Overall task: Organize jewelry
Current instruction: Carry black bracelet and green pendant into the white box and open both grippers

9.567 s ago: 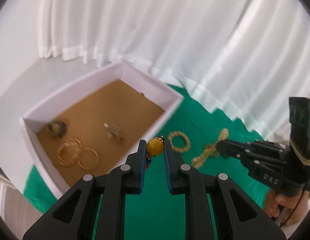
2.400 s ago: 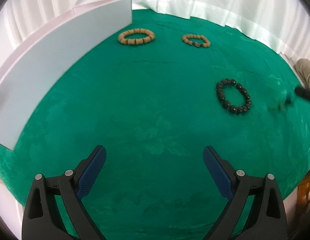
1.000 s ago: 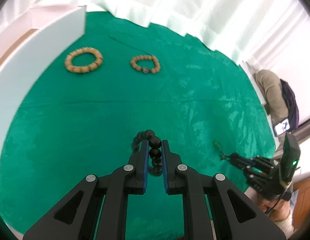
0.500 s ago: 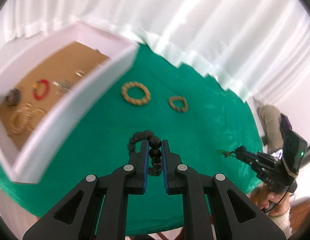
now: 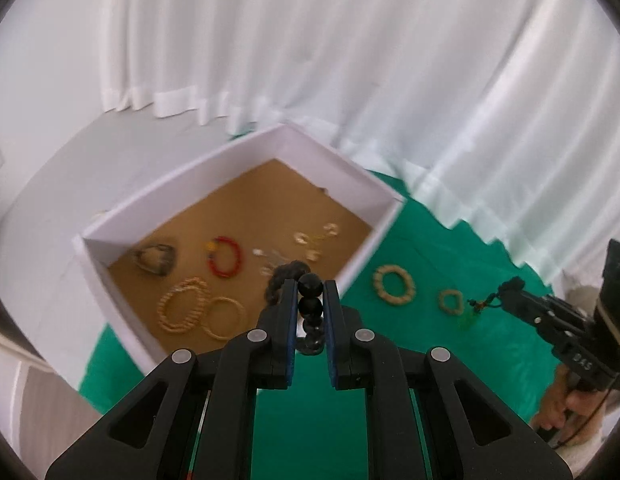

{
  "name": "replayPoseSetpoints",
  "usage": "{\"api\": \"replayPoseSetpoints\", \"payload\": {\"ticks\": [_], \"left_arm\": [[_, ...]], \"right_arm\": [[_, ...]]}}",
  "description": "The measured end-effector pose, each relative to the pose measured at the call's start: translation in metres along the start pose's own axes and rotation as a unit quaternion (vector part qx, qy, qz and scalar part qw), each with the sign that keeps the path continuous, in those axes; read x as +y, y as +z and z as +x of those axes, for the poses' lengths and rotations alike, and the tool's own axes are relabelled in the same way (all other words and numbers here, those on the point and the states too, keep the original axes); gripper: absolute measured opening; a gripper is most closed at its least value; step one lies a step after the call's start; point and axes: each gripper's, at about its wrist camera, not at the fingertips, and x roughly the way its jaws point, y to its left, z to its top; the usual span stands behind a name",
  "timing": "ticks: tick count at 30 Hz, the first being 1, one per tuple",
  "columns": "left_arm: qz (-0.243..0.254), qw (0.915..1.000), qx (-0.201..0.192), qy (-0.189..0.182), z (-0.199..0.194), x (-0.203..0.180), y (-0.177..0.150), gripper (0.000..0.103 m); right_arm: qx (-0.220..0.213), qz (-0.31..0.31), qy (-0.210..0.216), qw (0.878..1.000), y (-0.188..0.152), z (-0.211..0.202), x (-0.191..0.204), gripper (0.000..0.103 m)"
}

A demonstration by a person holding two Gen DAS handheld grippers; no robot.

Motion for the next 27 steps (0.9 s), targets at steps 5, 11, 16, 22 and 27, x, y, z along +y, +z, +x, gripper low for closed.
{"api": "replayPoseSetpoints", "payload": {"ticks": [5,11,16,22,27], "left_arm": [[-0.021,0.9991,0.004,0.036,0.015,0.034,0.015,0.010],[-0.052,0.9968,0.018,0.058,0.053,0.064,0.027,0.010],[-0.070,0.9945,0.040,0.067,0.082,0.078,0.023,0.010],[-0.065,0.9917,0.057,0.095,0.111,0.081,0.018,0.010],[-0.057,0.9909,0.051,0.111,0.123,0.077,0.020,0.011]], "right_arm": [[0.027,-0.019,0.022,0.999,0.038,0.059,0.024,0.010],[0.100,-0.015,0.041,0.994,0.059,0.144,0.035,0.010],[0.134,-0.028,0.024,0.990,0.055,0.196,0.046,0.010],[0.169,-0.054,-0.007,0.984,0.049,0.245,0.052,0.010],[0.179,-0.052,-0.009,0.982,0.046,0.262,0.052,0.013]]}}
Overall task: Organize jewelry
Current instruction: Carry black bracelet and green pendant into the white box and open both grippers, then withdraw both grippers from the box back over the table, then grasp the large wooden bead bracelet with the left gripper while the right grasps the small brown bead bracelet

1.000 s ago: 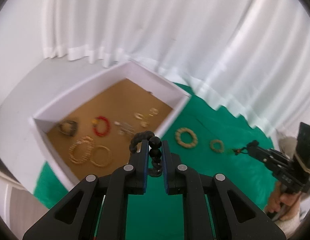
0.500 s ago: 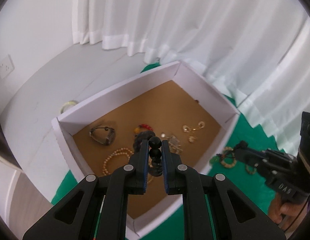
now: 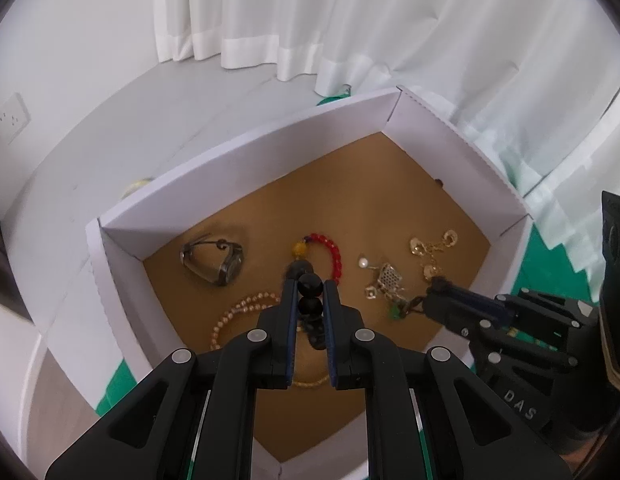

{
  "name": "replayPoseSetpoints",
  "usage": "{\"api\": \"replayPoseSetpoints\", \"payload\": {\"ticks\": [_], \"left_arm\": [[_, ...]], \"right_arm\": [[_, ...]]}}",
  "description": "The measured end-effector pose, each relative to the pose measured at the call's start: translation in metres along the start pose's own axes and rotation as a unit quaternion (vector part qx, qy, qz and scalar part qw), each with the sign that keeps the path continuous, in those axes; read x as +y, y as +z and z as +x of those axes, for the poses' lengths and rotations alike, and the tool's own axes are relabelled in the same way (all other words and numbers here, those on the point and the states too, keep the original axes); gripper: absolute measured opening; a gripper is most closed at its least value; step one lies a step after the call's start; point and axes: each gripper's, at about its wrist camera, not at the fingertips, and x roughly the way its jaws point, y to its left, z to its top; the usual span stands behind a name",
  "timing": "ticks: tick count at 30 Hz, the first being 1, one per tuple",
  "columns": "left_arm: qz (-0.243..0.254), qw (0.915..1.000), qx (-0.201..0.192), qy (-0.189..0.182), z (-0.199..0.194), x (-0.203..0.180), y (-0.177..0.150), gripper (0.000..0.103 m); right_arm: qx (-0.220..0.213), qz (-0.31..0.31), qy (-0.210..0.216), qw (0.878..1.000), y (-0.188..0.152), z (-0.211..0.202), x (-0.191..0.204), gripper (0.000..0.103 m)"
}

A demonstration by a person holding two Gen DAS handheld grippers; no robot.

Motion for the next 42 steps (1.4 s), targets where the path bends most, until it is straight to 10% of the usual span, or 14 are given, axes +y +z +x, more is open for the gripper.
{"api": "replayPoseSetpoints", "payload": {"ticks": [3,5,7,33,42], "left_arm": [[0.000,0.9999,-0.007,0.011,0.003,0.000,0.001,0.020],[-0.001,0.9995,-0.008,0.031,0.004,0.000,0.000,0.060],[-0.004,0.9989,-0.026,0.038,-0.002,0.001,-0.003,0.078],[0.150,0.9822,-0.112,-0.010,-0.056,-0.130,-0.118,0.099],[0.205,0.9759,0.029,-0.070,0.003,-0.191,-0.169,0.099]], "right_arm": [[0.005,-0.001,0.001,1.000,-0.001,0.004,0.000,0.025],[-0.002,0.006,-0.006,1.000,-0.004,0.000,-0.003,0.061],[-0.020,0.008,-0.020,1.000,-0.008,-0.009,-0.006,0.069],[-0.131,0.055,-0.160,0.977,-0.144,-0.176,-0.083,0.077],[-0.163,0.138,-0.205,0.955,-0.204,-0.252,-0.163,0.078]]}}
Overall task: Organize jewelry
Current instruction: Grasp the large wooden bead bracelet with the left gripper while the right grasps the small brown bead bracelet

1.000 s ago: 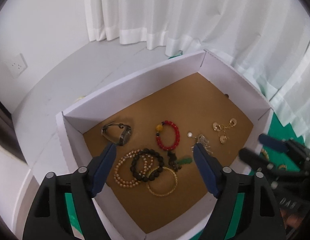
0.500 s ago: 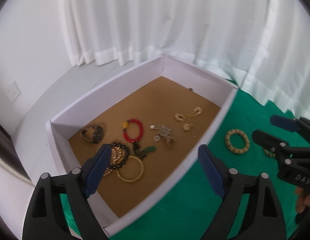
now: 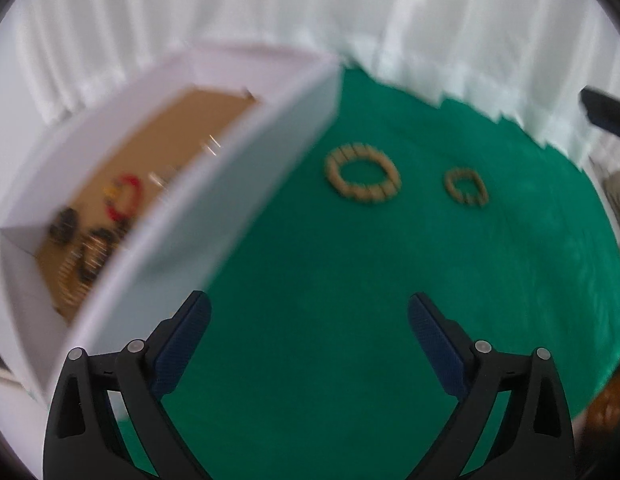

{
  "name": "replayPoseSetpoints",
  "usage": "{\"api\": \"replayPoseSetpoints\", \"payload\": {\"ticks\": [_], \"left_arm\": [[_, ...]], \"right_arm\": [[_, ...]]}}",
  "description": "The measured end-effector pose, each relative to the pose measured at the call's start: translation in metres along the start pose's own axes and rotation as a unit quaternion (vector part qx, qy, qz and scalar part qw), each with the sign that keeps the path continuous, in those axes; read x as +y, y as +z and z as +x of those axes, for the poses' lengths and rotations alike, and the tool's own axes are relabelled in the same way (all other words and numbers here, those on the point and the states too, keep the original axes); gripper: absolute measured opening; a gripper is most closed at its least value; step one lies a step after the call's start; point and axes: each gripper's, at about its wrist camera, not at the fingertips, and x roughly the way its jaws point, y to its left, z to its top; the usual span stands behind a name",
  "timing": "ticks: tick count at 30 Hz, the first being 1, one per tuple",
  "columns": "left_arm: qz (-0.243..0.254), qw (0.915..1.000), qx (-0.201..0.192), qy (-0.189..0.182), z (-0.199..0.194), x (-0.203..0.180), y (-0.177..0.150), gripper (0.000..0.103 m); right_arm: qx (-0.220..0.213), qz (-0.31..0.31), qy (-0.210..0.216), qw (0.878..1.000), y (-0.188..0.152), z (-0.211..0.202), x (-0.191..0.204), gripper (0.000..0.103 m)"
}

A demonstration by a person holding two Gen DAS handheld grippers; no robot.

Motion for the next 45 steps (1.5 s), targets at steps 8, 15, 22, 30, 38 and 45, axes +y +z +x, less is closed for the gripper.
{"api": "replayPoseSetpoints", "payload": {"ticks": [8,15,22,30,38,45], "left_arm": [[0.028,0.9980,0.052,0.023,0.044,-0.036,0.023,0.099],[-0.054,0.9976,0.044,0.008,0.076,-0.023,0.083,0.099],[-0.138,0.9872,0.080,-0.003,0.128,-0.016,0.111,0.098],[-0.152,0.9841,0.090,0.016,0.153,-0.023,0.117,0.087],[-0.124,0.9887,0.071,0.046,0.149,-0.030,0.110,0.039],[-0.136,0.9883,0.065,-0.022,0.130,-0.021,0.100,0.012]], "right_arm": [[0.112,0.089,-0.007,0.990,-0.041,0.048,-0.072,0.078],[0.164,0.160,0.032,0.973,-0.047,0.104,-0.095,0.078],[0.196,0.107,0.044,0.974,-0.031,0.152,-0.073,0.065],[0.230,-0.024,0.018,0.973,-0.032,0.201,-0.034,0.048],[0.235,-0.102,-0.003,0.967,-0.049,0.213,-0.017,0.011],[0.214,-0.023,0.051,0.975,-0.054,0.179,-0.031,0.011]]}}
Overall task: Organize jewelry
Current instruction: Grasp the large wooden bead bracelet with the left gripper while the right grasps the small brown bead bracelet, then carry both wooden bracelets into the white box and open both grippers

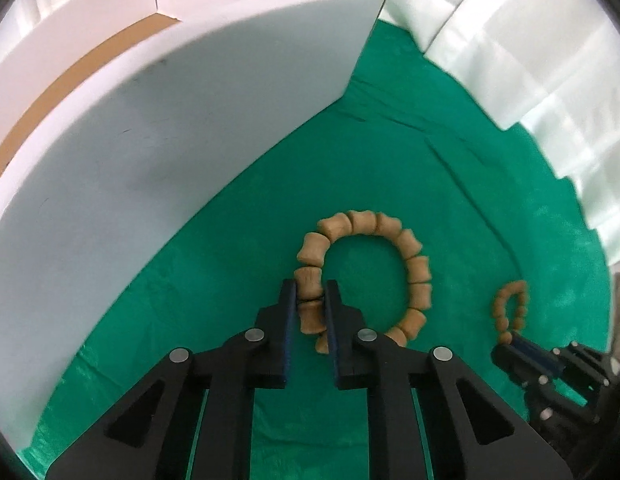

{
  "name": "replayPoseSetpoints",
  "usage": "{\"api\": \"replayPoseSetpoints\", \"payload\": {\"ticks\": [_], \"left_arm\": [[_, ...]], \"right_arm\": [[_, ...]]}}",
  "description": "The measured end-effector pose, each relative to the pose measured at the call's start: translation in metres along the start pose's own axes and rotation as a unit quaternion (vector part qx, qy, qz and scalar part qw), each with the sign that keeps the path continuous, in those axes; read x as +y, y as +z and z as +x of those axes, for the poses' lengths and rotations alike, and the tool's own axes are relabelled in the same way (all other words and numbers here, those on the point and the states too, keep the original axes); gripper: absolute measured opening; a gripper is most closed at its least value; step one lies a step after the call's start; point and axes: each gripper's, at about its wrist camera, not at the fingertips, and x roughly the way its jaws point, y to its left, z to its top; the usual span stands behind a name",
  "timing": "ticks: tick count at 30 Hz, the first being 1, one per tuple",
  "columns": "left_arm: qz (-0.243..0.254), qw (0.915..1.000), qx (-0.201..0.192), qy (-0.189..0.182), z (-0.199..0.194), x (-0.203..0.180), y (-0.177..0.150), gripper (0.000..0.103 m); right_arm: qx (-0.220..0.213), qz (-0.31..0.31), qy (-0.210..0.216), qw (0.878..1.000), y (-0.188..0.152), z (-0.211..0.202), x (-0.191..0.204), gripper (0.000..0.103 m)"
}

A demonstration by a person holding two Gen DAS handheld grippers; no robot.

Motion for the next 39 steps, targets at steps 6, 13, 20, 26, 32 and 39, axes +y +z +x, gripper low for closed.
{"api": "replayPoseSetpoints", "payload": {"ticks": [6,13,20,26,32,39], "left_arm": [[0.013,0.9986,-0.023,-0.046,-0.039,-0.005,-0.011,0.012],[0.039,0.9955,-0.038,-0.078,-0.079,-0.015,-0.028,0.012],[0.077,0.9932,-0.044,-0.076,-0.116,-0.017,-0.052,0.012],[0.095,0.9908,-0.052,-0.081,-0.155,-0.011,-0.068,0.012],[0.082,0.9896,-0.069,-0.096,-0.206,0.016,-0.071,0.012],[0.034,0.9884,-0.106,-0.103,-0.269,0.073,-0.051,0.012]], "right_arm": [[-0.045,0.089,0.086,0.991,-0.021,-0.052,-0.028,0.011],[-0.061,0.121,0.121,0.983,-0.036,-0.082,-0.032,0.011],[-0.070,0.104,0.131,0.983,-0.044,-0.099,-0.016,0.011],[-0.080,0.075,0.136,0.985,-0.042,-0.121,0.011,0.011],[-0.101,0.060,0.164,0.979,-0.030,-0.147,0.040,0.011],[-0.130,0.036,0.198,0.971,0.011,-0.170,0.084,0.011]]}}
